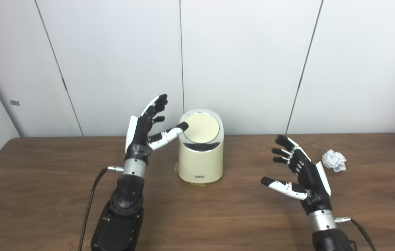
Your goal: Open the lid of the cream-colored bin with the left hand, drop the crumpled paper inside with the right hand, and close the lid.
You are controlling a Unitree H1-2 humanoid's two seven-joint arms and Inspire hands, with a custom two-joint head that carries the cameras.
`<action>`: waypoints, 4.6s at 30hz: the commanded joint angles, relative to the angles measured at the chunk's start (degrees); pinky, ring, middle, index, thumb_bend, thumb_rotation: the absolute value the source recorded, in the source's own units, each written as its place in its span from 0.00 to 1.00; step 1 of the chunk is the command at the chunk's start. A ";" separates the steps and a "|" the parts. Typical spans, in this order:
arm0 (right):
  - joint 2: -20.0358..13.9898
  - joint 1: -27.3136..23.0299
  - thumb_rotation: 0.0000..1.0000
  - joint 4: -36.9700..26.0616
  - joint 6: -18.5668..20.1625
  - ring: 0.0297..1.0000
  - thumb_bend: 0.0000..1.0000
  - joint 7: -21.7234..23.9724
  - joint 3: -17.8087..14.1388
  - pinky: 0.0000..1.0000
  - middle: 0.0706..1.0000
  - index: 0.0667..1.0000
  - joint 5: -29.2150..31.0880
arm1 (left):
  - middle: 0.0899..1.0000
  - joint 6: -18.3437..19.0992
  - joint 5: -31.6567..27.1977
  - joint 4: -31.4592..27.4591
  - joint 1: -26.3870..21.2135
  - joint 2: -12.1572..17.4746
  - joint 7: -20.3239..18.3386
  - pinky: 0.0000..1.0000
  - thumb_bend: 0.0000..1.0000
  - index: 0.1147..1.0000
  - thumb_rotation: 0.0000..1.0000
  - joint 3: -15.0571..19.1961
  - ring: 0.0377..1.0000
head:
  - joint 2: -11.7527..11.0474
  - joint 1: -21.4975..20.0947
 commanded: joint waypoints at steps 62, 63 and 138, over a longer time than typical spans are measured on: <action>2.06 3.51 0.21 5.17 -1.45 0.76 0.75 -1.78 0.32 0.68 0.84 0.83 -0.64 | 0.93 11.51 18.99 0.17 -12.09 7.21 -2.56 0.75 0.99 0.95 0.33 -11.48 0.90 | 1.87 -1.69; 2.10 3.54 0.21 5.09 -1.37 0.76 0.75 -1.83 0.31 0.68 0.84 0.83 -0.61 | 0.94 11.42 18.97 0.27 -12.09 7.26 -2.68 0.76 0.98 0.95 0.33 -11.60 0.91 | 1.87 -1.70; 2.99 4.23 0.20 5.12 -1.30 0.77 0.75 -2.21 0.56 0.71 0.84 0.83 -0.46 | 0.87 2.18 -16.76 -3.74 -13.59 1.71 -8.73 0.76 0.76 0.86 0.29 7.47 0.86 | 3.46 -1.20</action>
